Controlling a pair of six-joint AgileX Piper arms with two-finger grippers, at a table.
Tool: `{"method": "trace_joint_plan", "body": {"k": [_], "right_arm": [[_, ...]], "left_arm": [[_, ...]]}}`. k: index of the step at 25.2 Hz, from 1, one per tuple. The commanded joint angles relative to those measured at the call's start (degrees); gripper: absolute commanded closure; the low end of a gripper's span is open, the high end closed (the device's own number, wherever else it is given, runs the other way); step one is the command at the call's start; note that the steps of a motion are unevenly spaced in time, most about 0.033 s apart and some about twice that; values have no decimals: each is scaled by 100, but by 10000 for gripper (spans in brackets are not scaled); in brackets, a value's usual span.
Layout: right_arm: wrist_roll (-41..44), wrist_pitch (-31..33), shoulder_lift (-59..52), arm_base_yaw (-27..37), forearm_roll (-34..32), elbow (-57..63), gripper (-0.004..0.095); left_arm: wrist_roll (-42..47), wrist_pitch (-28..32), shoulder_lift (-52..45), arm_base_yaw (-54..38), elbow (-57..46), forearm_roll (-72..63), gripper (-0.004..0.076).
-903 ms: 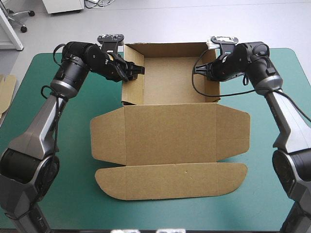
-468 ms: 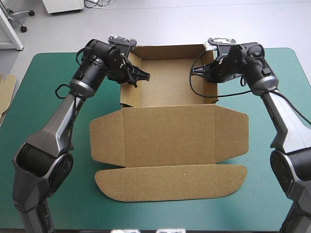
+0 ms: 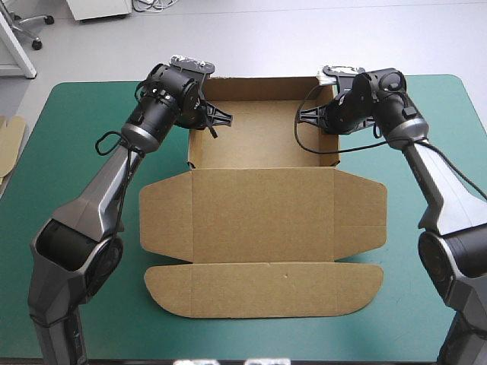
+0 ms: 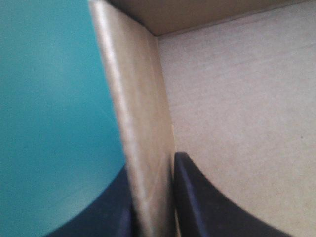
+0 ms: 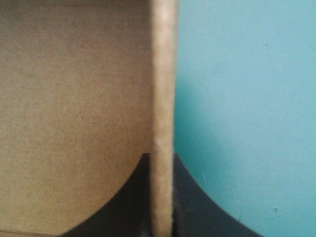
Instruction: Fold the box
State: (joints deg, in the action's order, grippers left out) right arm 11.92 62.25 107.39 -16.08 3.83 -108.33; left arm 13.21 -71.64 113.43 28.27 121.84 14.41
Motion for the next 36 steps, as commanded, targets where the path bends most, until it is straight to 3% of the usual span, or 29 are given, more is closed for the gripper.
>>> {"method": "trace_joint_plan", "body": {"k": [1, 8, 13, 20, 26, 32, 36], "right_arm": [[14, -171, -279, -13, 38, -181, 922], [22, -49, -270, -13, 54, -181, 921], [-113, 200, -218, -13, 40, -181, 921], [-276, 481, -33, -13, -11, -191, 920], [-435, 689, 348, -48, -17, -191, 920], [-418, 757, 692, -373, -740, -184, 921], [-340, 690, 863, -534, -873, -184, 920]], "left_arm": [[67, -226, -237, 15, 192, 188, 608], [-70, -226, -58, 15, 192, 241, 614], [-83, -226, 1, -59, 192, 365, 736], [-83, -215, 77, -504, 145, -170, 738], [-97, -138, 219, -562, -523, -223, 738], [-57, 57, 463, -551, -703, -186, 738], [-18, 109, 590, -551, -703, -186, 738]]}}
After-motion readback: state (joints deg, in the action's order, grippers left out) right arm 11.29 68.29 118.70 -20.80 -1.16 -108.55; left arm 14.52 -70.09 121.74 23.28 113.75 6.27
